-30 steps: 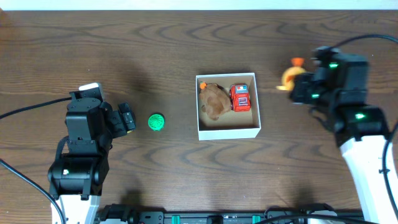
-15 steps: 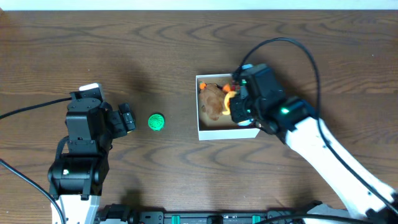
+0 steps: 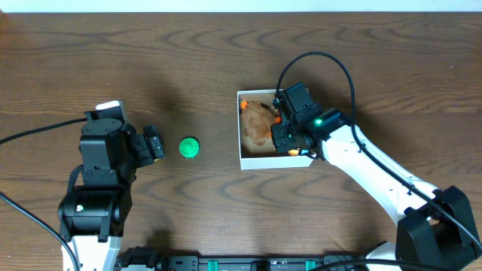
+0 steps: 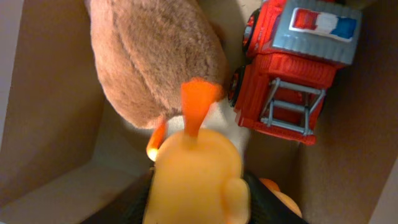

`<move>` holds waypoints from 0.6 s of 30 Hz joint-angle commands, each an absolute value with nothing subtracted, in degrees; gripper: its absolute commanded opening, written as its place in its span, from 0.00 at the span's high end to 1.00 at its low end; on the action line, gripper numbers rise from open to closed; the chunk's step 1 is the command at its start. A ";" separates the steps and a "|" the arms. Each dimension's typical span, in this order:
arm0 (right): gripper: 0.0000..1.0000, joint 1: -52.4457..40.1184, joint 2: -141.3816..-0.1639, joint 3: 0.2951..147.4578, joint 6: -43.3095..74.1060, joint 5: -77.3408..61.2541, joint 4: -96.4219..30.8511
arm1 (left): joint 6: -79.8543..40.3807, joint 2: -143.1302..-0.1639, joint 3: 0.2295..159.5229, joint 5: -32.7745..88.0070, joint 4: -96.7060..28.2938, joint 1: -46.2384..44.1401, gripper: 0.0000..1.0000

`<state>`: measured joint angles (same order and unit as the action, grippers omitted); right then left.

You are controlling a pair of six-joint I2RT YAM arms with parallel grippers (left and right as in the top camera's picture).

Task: Pack container
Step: 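Place the orange duck into the box and withdraw the right gripper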

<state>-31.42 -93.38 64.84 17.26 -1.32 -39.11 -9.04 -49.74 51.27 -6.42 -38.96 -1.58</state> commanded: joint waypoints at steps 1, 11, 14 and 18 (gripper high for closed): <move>0.47 -31.81 -93.32 65.39 16.45 -0.64 -38.89 | -9.32 -49.74 52.36 -6.68 -38.98 -1.30 0.02; 0.43 -29.02 -88.99 73.71 12.53 0.25 -41.08 | -9.32 -49.74 52.36 -6.68 -39.03 -1.30 0.02; 0.43 -26.63 -86.15 76.18 13.04 3.79 -43.13 | -9.30 -49.74 52.36 -6.68 -39.03 -1.30 0.02; 0.28 -19.59 -82.04 76.40 19.86 9.50 -46.22 | -9.30 -49.74 52.36 -6.70 -39.03 -1.30 0.02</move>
<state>-24.77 -85.30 75.46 15.25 3.33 -44.21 -9.04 -49.74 51.27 -6.42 -38.98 -1.58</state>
